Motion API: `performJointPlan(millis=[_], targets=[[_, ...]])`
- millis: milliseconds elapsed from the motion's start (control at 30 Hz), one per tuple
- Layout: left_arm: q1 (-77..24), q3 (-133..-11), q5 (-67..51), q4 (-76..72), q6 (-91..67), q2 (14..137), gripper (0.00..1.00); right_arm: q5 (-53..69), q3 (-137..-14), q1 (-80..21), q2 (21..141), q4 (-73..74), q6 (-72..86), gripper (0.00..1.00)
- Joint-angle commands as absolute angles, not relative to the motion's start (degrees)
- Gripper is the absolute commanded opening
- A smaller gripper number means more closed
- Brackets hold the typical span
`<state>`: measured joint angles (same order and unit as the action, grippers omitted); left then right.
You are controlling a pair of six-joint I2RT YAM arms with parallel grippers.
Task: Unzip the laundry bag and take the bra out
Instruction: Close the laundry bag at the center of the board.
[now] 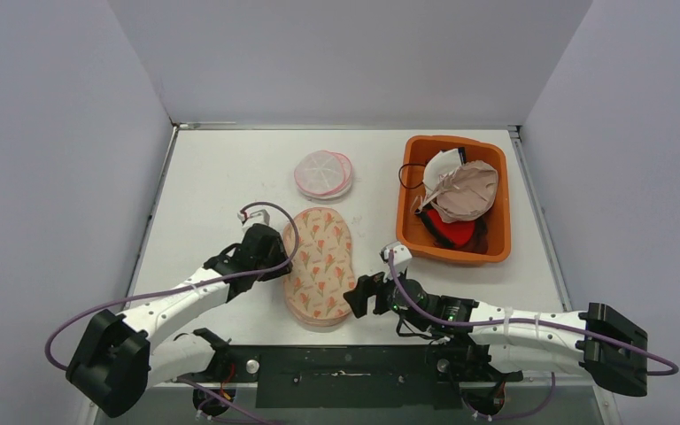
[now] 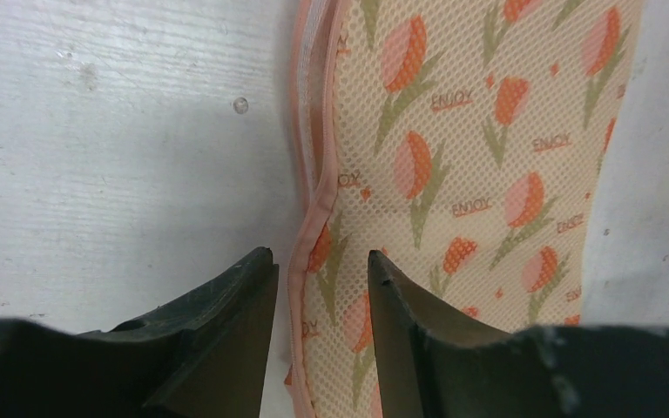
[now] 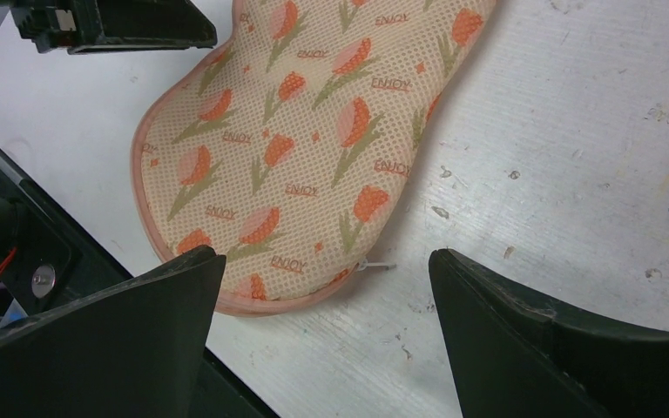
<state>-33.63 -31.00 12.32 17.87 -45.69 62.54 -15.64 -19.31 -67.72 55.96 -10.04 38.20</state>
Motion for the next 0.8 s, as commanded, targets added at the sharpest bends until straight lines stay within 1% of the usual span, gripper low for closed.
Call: performJointPlan(millis=[0,100,200,367,500,633,767], targets=[[-33.2,-33.0,9.0,13.6,-43.3,65.1,0.41,-16.0,-21.3,-68.3,55.1,-11.6,37.5,0.92],[-33.2,-32.5,8.2,12.9,-43.5,65.7,0.4,-16.3,-21.1,-68.3,54.6,-11.3,37.4,0.92],[-33.2,-32.0,6.9,12.1,-43.4,65.9,0.35,-16.4,-21.0,-68.3,54.5,-11.3,37.4,0.92],[-33.2,-30.4,5.5,10.3,-43.5,66.2,0.18,-16.5,-21.0,-68.3,54.6,-11.6,37.4,0.92],[-33.2,-28.7,5.1,8.7,-44.3,66.7,0.09,-16.6,-21.3,-68.3,53.9,-11.0,37.1,0.92],[-33.7,-24.8,3.3,3.6,-49.5,66.0,0.07,-14.9,-22.6,-68.8,54.5,-10.7,36.7,0.89],[-37.9,-20.3,4.9,-3.5,-56.6,64.7,0.06,-15.4,-24.8,-71.6,59.6,-10.8,37.8,0.86]])
